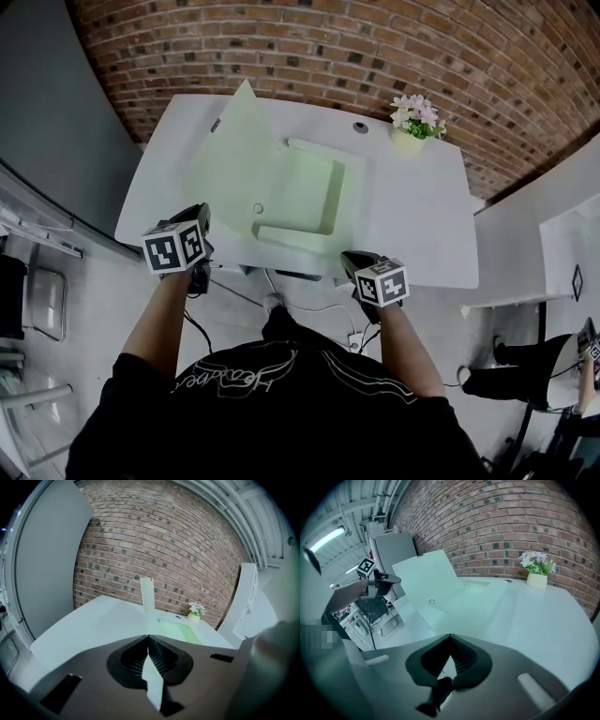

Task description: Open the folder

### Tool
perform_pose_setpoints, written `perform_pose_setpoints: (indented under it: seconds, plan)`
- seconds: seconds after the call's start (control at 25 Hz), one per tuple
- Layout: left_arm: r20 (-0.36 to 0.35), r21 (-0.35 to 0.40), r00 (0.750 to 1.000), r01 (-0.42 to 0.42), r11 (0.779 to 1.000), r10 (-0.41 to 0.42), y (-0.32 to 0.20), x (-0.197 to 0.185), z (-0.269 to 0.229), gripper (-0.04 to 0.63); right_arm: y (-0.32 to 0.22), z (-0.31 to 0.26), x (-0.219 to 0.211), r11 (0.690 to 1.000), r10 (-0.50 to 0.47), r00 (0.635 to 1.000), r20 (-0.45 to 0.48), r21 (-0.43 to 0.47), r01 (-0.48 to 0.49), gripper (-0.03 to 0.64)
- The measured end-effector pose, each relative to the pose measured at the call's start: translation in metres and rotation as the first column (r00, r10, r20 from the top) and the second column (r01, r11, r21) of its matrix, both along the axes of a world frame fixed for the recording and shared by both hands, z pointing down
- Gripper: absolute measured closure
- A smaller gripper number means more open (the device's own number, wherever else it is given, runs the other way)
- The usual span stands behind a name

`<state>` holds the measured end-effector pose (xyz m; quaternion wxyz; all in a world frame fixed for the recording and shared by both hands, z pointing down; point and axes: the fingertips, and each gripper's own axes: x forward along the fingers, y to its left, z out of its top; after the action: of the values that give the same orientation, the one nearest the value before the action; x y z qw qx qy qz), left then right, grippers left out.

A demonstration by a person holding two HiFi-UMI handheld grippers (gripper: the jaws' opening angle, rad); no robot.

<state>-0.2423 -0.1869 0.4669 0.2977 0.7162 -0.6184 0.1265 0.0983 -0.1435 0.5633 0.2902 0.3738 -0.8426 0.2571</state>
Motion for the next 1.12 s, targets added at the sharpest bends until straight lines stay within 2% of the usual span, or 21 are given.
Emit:
perform_pose_setpoints:
  seconds: [0.2, 0.32, 0.56, 0.8, 1.12]
  plan:
    - [-0.041, -0.015, 0.999, 0.03, 0.999, -0.031, 0.004, -0.006, 0.009, 0.588, -0.002, -0.005, 0.002, 1.0, 0.012, 1.0, 0.019, 0.002, -0.012, 0.615]
    - [-0.079, -0.033, 0.996, 0.045, 0.998, -0.047, 0.007, -0.01, 0.015, 0.588, -0.002, -0.001, 0.01, 1.0, 0.021, 1.0, -0.01, -0.001, -0.021, 0.615]
    - [-0.155, -0.069, 0.984, 0.077, 0.995, -0.086, 0.012, -0.016, 0.028, 0.588, -0.004, -0.003, 0.016, 0.999, 0.042, 0.999, 0.004, 0.0, -0.042, 0.615]
    - [-0.226, -0.114, 0.964, 0.118, 0.986, -0.141, 0.018, -0.025, 0.044, 0.586, -0.006, 0.0, 0.026, 0.997, 0.072, 0.997, -0.002, 0.002, -0.072, 0.615]
    - [-0.313, -0.185, 0.92, 0.185, 0.965, -0.236, 0.022, -0.039, 0.07, 0.586, -0.006, 0.0, 0.03, 0.996, 0.089, 0.996, 0.005, 0.004, -0.089, 0.615]
